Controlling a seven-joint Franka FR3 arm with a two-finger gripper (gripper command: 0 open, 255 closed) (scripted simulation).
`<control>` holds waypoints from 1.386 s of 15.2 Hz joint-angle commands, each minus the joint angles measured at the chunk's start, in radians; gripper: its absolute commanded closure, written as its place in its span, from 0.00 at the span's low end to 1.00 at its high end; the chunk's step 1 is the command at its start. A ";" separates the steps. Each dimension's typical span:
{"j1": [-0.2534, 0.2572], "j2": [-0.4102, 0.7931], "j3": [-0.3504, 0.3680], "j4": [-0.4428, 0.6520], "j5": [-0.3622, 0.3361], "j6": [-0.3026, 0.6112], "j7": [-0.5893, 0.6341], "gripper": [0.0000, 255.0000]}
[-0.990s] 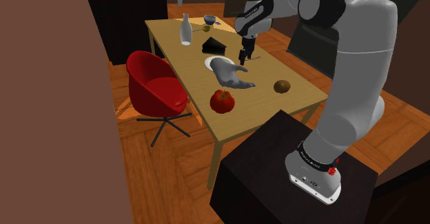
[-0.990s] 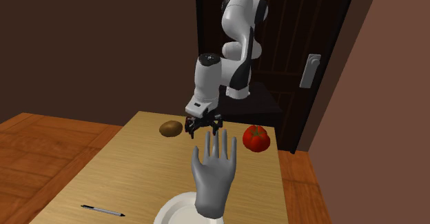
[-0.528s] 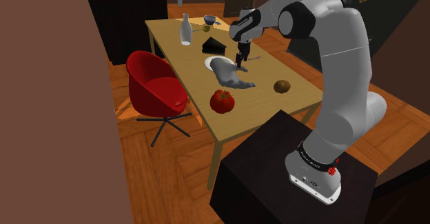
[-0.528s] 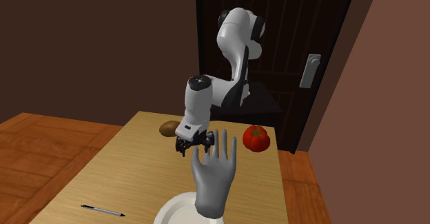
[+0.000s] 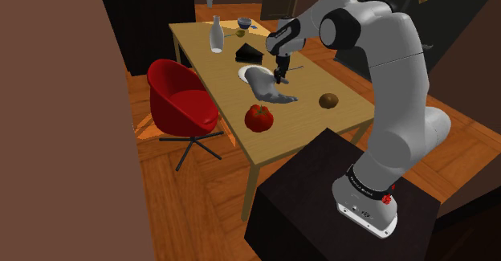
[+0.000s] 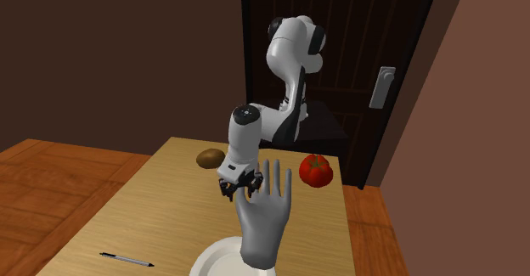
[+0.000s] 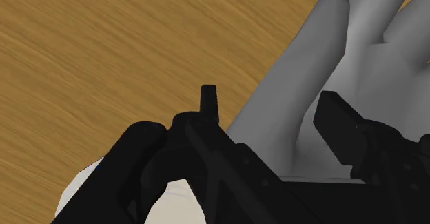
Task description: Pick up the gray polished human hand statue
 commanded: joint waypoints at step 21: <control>0.011 -0.093 -0.016 0.013 -0.017 -0.104 -0.001 1.00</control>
